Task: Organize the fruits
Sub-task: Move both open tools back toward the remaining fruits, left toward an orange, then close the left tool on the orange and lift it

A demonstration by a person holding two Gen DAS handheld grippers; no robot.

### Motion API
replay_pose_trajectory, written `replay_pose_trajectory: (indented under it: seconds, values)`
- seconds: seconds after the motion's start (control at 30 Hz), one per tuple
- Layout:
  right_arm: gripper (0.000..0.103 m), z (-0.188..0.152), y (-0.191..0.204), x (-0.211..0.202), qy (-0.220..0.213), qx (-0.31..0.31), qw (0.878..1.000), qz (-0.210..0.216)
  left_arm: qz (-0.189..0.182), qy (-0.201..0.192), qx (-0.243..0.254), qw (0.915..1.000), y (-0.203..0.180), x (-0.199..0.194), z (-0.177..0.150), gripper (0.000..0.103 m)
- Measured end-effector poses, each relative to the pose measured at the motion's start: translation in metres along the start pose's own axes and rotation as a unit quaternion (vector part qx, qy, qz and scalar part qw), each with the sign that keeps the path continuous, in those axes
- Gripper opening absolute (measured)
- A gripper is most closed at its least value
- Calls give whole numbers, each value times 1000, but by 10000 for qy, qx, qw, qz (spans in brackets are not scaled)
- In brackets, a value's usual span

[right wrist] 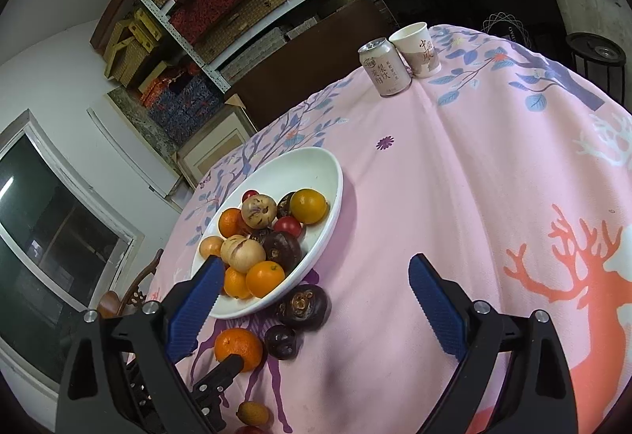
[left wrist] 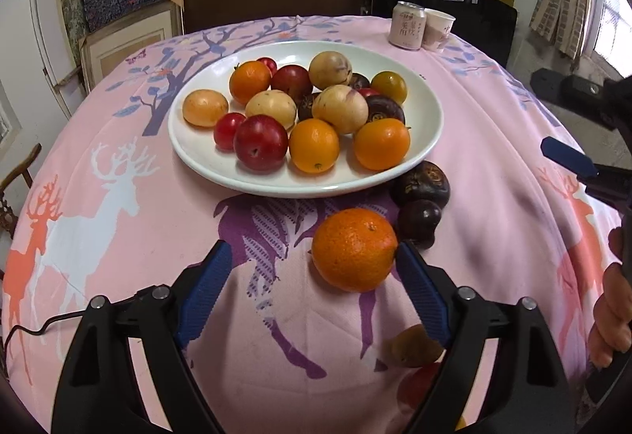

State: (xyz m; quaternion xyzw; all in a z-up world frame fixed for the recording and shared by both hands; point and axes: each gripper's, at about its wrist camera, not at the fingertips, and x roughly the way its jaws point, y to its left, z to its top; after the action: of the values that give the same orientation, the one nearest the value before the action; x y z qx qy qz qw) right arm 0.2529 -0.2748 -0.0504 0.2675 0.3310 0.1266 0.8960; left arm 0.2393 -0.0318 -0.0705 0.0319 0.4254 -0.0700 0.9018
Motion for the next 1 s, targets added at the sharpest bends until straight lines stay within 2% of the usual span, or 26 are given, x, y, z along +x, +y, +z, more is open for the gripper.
replay_pose_trajectory:
  seconds: [0.2,0.33,0.43,0.5,0.53,0.67,0.8,0.87,1.0]
  values:
    - [95,-1,0,1,46,49,10000,-3,-48,55,66,10000,-5,4,1,83]
    - [95,-1,0,1,40,12,10000,-16,81,-31,128,9999,-8,6,4,85]
    - [96,-1,-1,2,80,51,10000,-14,3,23,53,10000,-3,8,5,85]
    - [96,-2,-2,3,108,67,9999,-4,100,-73,90,9999,0,1,4,86]
    - [96,-1,-1,2,103,57,9999,4,255,-189,71,9995,6,-5,2,90]
    - [96,-1,-1,1,89,53,9999,35,649,-444,-473,9958,40,-28,-7,90]
    - [96,-1,1,0,107,28,9999,71,438,-740,-922,9920,61,-48,-12,89]
    - [96,-1,2,0,105,4,9999,75,253,-679,-842,9938,57,-46,-13,89]
    - [96,-2,3,0,139,-39,9999,86,259,-541,-323,9977,33,-39,-15,89]
